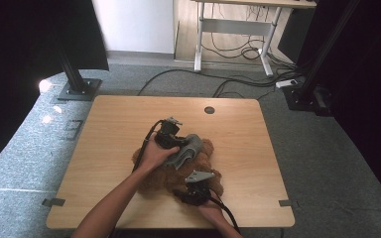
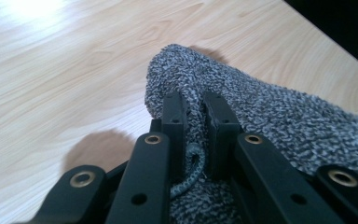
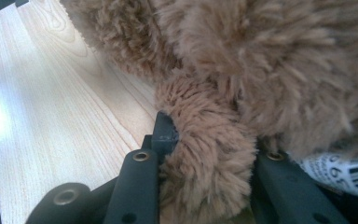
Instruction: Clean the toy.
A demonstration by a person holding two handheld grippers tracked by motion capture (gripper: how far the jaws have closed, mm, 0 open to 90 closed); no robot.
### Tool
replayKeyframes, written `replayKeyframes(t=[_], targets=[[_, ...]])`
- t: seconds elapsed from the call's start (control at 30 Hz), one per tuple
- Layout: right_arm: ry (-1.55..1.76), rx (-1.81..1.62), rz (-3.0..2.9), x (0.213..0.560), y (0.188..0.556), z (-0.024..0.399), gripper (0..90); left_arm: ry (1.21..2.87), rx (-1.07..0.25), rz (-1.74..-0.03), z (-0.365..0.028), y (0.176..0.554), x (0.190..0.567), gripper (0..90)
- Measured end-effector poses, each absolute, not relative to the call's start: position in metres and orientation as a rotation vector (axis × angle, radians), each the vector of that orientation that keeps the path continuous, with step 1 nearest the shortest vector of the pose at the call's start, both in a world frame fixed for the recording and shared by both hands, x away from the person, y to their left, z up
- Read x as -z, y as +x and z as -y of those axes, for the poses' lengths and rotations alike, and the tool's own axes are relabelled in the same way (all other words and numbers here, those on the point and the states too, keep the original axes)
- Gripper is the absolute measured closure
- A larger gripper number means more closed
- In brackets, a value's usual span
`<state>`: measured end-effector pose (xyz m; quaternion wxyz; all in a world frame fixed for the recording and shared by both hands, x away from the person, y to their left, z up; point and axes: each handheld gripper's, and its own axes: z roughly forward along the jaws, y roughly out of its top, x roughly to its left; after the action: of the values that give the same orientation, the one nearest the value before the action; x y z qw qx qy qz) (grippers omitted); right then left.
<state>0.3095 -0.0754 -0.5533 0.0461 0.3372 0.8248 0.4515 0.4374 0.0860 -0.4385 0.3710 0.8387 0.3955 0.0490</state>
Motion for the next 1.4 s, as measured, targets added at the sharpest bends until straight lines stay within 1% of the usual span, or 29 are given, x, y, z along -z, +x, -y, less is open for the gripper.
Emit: replayKeyframes(t=[0.3, 0.53, 0.67, 0.9, 1.07, 1.2, 1.4], targets=[[1.049, -1.373, -2.508, 0.553, 0.308, 0.075, 70.4, 2.058, -0.113, -1.129, -0.159, 0.435, 0.44, 79.6], [1.06, -1.364, -2.498, 0.553, 0.307, 0.074, 70.4, 2.002, -0.104, -1.155, -0.196, 0.424, 0.439, 79.6], [1.064, -1.359, -2.491, 0.553, 0.307, 0.073, 70.4, 1.988, -0.099, -1.162, -0.207, 0.419, 0.439, 79.5], [1.073, -1.345, -2.47, 0.553, 0.311, 0.071, 70.4, 1.961, -0.13, -1.181, -0.23, 0.41, 0.435, 79.5], [1.087, -1.338, -2.456, 0.553, 0.317, 0.069, 70.4, 1.941, -0.121, -1.213, -0.248, 0.403, 0.441, 79.5], [1.1, -1.333, -2.448, 0.553, 0.323, 0.066, 70.3, 1.913, -0.107, -1.185, -0.247, 0.397, 0.44, 79.5], [1.127, -1.341, -2.431, 0.553, 0.333, 0.061, 69.7, 1.927, -0.094, -1.194, -0.234, 0.405, 0.451, 79.5]])
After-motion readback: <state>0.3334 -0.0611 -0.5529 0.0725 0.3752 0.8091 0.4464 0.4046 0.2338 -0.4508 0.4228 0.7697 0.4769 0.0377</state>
